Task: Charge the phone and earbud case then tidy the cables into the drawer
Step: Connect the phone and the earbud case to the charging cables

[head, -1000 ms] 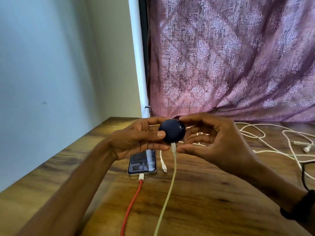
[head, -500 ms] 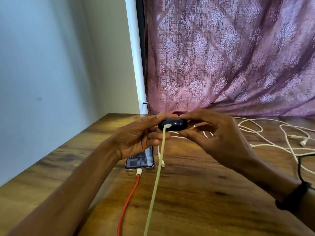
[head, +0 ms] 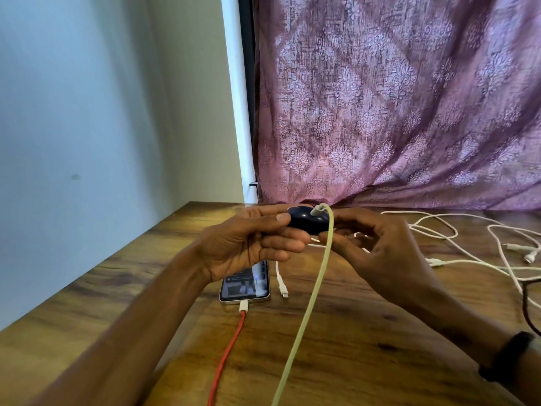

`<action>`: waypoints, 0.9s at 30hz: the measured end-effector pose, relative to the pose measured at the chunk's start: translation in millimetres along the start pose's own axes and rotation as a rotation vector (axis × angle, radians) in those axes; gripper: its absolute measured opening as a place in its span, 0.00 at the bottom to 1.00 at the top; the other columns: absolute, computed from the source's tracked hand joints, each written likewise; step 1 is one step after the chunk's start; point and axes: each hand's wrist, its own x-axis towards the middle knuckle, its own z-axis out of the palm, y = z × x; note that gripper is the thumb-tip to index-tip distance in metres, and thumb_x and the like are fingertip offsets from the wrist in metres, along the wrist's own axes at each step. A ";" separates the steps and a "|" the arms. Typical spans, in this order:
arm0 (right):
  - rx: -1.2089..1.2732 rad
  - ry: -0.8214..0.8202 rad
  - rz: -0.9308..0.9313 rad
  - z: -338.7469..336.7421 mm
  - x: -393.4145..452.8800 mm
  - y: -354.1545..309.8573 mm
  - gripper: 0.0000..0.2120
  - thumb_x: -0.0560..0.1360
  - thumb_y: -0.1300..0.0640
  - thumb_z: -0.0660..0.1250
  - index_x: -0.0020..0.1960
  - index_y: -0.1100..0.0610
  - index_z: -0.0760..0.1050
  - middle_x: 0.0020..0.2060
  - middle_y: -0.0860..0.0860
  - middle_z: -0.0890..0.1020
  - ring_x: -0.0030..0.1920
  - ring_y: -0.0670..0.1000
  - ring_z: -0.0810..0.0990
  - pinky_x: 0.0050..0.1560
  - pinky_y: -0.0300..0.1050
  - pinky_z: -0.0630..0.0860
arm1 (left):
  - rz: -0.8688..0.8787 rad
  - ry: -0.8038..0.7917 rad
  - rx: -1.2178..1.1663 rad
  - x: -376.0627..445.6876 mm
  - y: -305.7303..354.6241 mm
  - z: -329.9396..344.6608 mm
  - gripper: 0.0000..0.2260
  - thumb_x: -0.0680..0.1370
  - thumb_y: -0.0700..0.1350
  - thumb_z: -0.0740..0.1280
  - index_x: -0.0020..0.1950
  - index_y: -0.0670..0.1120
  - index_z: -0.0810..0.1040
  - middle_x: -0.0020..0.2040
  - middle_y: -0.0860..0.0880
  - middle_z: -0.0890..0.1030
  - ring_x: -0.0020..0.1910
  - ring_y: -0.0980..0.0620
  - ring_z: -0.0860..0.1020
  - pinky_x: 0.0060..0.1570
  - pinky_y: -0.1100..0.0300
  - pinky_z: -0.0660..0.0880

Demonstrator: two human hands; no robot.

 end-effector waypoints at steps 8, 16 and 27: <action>-0.094 0.064 -0.099 1.3 -2.9 -2.3 0.19 0.73 0.49 0.74 0.63 0.51 0.82 0.47 0.43 0.86 0.45 0.46 0.86 0.45 0.45 0.84 | -0.007 -0.004 0.124 0.9 1.8 2.3 0.22 0.81 0.38 0.64 0.76 0.43 0.72 0.55 0.36 0.84 0.49 0.46 0.87 0.50 0.55 0.84; -0.108 0.057 -0.188 6.1 -5.5 -3.0 0.21 0.74 0.54 0.74 0.66 0.55 0.80 0.56 0.44 0.85 0.54 0.42 0.85 0.51 0.36 0.82 | -0.019 0.030 0.186 1.2 1.6 3.5 0.22 0.79 0.37 0.66 0.74 0.45 0.75 0.53 0.36 0.85 0.46 0.46 0.87 0.48 0.55 0.84; -0.192 0.034 -0.143 8.3 -9.9 2.3 0.20 0.73 0.60 0.78 0.64 0.54 0.81 0.54 0.44 0.85 0.49 0.40 0.85 0.49 0.37 0.83 | -0.059 0.111 0.363 3.8 -2.7 4.1 0.19 0.82 0.42 0.66 0.73 0.47 0.75 0.54 0.37 0.84 0.48 0.43 0.85 0.52 0.52 0.84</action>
